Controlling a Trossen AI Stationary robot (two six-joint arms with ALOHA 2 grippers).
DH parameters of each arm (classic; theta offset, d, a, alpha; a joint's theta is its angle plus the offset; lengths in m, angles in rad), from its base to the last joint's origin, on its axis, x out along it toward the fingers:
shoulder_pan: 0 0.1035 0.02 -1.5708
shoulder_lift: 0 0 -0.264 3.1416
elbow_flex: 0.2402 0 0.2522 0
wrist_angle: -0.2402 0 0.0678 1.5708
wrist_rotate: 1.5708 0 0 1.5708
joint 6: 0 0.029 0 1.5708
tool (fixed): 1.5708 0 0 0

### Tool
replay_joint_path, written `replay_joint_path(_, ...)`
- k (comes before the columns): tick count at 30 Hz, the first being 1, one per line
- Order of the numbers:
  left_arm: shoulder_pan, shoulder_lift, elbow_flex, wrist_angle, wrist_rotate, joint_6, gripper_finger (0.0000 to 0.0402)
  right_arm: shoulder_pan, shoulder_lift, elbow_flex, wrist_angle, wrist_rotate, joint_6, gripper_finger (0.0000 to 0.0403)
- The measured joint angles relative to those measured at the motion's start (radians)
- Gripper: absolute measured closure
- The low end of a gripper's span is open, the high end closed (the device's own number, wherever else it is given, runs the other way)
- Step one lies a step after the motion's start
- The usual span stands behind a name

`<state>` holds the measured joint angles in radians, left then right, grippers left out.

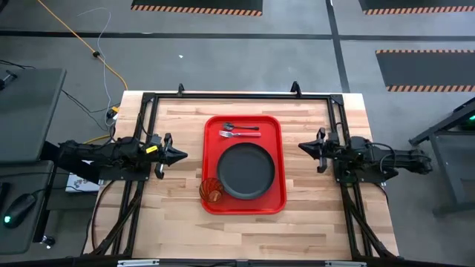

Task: Pick and place plate/cup/fork/spoon on tray
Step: Return to Home Position

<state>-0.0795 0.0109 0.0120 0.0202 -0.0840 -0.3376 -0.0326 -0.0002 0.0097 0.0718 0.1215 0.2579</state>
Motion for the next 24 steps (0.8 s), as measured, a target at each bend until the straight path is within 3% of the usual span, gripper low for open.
replay_joint_path(7, 0.0, 0.005, 0.002, 0.002, -0.002, 0.0, 0.0401, 0.0, 0.061, 0.001, -0.038, 0.007, -0.024, 0.0403)
replay_joint_path(11, 0.0, 0.006, 0.002, 0.001, -0.003, 0.0, 0.0401, 0.0, 0.091, 0.001, -0.047, -0.054, -0.031, 0.0403)
replay_joint_path(24, 0.0, 0.006, 0.001, 0.0, -0.003, 0.0, 0.0401, 0.0, 0.099, 0.001, -0.051, -0.072, -0.031, 0.0403)
